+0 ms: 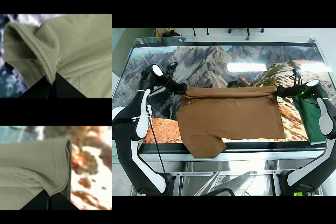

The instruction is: Fold the shirts.

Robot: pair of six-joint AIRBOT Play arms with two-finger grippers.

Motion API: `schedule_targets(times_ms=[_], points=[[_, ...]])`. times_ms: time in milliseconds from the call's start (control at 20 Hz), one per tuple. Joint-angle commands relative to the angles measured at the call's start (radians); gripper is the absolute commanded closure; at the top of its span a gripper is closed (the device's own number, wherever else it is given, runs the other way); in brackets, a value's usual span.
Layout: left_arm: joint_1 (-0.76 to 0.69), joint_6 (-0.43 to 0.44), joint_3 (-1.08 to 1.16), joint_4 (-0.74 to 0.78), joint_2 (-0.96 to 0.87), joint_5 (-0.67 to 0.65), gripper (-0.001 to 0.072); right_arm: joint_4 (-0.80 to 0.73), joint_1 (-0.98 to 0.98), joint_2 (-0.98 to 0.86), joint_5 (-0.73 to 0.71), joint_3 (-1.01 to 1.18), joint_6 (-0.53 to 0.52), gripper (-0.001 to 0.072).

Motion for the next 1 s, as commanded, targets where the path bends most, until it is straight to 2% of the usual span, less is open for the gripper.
schedule_targets(times_ms=[0,100,150,200,250,450,600,700,850,950], points=[[-0.009,-0.012,-0.038,0.017,0.003,0.003,0.0692,-0.032,0.011,0.001,-0.010,-0.017,0.006,0.0687],[-0.015,-0.016,-0.038,-0.011,0.004,-0.011,0.0687,-0.029,0.012,0.004,-0.011,-0.016,0.007,0.0670],[-0.015,-0.016,-0.038,-0.041,0.004,-0.028,0.0525,-0.024,0.013,0.007,-0.010,-0.014,0.007,0.0521],[-0.015,-0.021,-0.037,-0.071,0.004,-0.045,0.0166,-0.022,0.013,0.016,-0.007,-0.011,0.007,0.0399],[-0.011,-0.050,-0.023,-0.092,0.003,-0.076,0.0056,-0.022,0.011,0.033,0.002,-0.011,0.007,0.0386],[0.029,-0.207,0.137,-0.087,0.012,-0.331,0.0056,-0.023,-0.031,0.194,0.074,-0.011,0.008,0.0385],[0.042,-0.260,0.065,-0.076,0.112,-0.514,0.0059,-0.051,-0.103,0.328,0.195,-0.016,0.026,0.0384],[0.041,-0.258,-0.153,-0.076,0.259,-0.481,0.0206,-0.115,-0.153,0.391,0.275,-0.053,0.079,0.0385],[0.041,-0.257,-0.662,-0.079,0.564,-0.292,0.0203,-0.115,-0.224,0.477,0.312,-0.190,0.097,0.0385],[0.060,-0.259,-0.959,-0.095,0.729,-0.161,0.0203,-0.114,-0.237,0.520,0.267,-0.283,0.110,0.0385]])
